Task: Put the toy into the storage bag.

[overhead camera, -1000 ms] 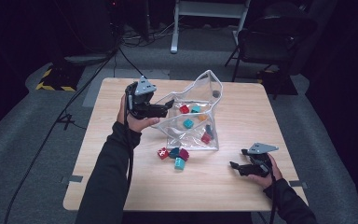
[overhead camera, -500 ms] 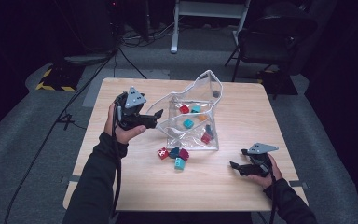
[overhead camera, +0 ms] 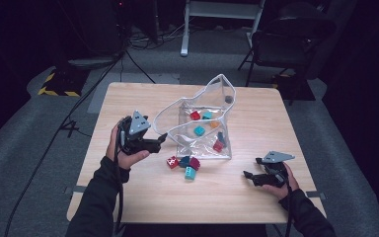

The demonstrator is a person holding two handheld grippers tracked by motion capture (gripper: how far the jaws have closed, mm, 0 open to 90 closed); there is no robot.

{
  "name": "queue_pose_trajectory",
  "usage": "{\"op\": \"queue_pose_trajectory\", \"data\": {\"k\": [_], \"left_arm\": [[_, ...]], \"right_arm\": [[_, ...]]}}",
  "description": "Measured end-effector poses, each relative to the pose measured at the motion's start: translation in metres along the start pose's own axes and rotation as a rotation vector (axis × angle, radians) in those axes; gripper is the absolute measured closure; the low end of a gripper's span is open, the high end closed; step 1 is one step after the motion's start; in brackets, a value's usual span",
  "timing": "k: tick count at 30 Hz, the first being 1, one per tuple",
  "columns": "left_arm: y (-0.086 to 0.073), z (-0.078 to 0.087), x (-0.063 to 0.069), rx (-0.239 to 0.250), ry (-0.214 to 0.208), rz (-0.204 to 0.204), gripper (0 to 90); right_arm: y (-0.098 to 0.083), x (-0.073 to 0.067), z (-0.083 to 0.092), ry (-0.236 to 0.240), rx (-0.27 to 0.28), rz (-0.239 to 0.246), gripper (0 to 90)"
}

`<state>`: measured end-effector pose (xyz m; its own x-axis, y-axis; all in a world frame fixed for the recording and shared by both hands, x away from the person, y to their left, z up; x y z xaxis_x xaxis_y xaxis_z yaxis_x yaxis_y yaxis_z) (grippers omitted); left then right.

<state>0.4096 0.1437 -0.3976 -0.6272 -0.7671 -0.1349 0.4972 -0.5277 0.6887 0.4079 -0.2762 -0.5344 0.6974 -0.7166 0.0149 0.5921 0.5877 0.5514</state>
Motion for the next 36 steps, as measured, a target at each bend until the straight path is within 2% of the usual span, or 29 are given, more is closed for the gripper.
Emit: {"op": "queue_pose_trajectory", "data": {"k": [2,9,11,13,15,20,21,27,33,36], "left_arm": [[-0.011,-0.006,0.003,-0.020,-0.007,0.001,15.9],[-0.028,-0.020,0.011,-0.052,-0.032,0.003,16.1],[-0.034,-0.026,0.015,-0.074,-0.032,-0.010,16.1],[-0.040,-0.032,0.020,-0.088,-0.058,-0.004,16.1],[-0.048,-0.042,0.026,-0.119,-0.067,-0.019,16.1],[-0.055,-0.054,0.034,-0.151,-0.086,-0.031,16.3],[-0.056,-0.057,0.035,-0.161,-0.089,-0.043,16.3],[-0.060,-0.075,0.043,-0.201,-0.129,-0.061,16.4],[-0.064,-0.099,0.050,-0.255,-0.163,-0.057,16.6],[-0.066,-0.104,0.050,-0.258,-0.174,-0.047,16.7]], "right_arm": [[0.000,0.000,0.000,0.000,0.000,0.000,20.5],[0.000,0.000,0.000,0.000,0.000,-0.001,20.4],[0.000,0.000,0.000,0.000,0.000,-0.001,20.4],[0.000,0.000,0.000,0.000,0.000,-0.001,20.4],[0.000,0.000,0.000,0.000,0.000,-0.001,20.4],[0.000,0.000,0.000,-0.001,0.000,-0.001,20.4],[0.000,0.000,0.000,0.000,0.000,-0.001,20.4],[0.000,0.000,0.000,-0.001,0.000,-0.001,20.4],[0.000,0.000,0.000,-0.001,0.000,-0.001,20.3],[0.000,0.000,0.000,-0.001,0.000,-0.002,20.3]]}}
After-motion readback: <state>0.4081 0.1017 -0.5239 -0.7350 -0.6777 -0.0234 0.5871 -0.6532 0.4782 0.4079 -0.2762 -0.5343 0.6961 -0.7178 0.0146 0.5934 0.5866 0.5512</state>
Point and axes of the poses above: each handheld gripper's, and its own axes: z roughly backward along the jaws, y roughly out of its top, x roughly to its right, the point moved 4 cm from there along -z, roughly forward along the jaws, and after that the axes turned 15 degrees about -x, right-handed, at the moved point
